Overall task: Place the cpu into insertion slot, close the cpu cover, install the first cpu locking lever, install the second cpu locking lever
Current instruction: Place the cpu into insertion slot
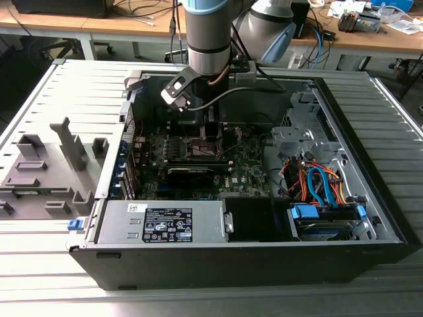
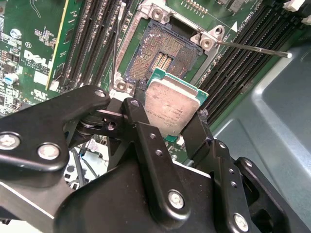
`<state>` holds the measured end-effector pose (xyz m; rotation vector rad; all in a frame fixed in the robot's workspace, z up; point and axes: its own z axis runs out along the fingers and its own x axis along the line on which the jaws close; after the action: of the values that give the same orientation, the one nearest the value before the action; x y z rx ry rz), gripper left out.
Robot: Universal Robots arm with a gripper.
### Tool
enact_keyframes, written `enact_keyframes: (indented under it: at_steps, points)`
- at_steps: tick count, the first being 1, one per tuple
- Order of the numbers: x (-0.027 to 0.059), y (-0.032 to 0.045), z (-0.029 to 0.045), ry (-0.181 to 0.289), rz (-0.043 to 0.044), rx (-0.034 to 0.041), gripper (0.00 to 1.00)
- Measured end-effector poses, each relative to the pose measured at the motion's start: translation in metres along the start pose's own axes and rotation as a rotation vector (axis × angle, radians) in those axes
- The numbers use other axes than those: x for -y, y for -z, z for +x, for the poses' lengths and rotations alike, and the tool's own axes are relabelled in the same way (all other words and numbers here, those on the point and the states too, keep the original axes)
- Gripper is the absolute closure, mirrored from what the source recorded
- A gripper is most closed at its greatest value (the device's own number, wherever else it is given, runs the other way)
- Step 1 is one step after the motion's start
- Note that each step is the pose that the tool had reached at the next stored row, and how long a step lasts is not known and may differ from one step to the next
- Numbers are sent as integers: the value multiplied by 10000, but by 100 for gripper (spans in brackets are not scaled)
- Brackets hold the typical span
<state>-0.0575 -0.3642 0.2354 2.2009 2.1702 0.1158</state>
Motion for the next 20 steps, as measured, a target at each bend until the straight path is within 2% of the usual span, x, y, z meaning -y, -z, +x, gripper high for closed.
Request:
enact_keyframes:
  at_steps: [15,16,20]
  points:
    - [4,-48,-1,0,0,0,46]
    - [6,-70,-1,0,1,0,46]
    - [8,-87,1,0,-2,24,46]
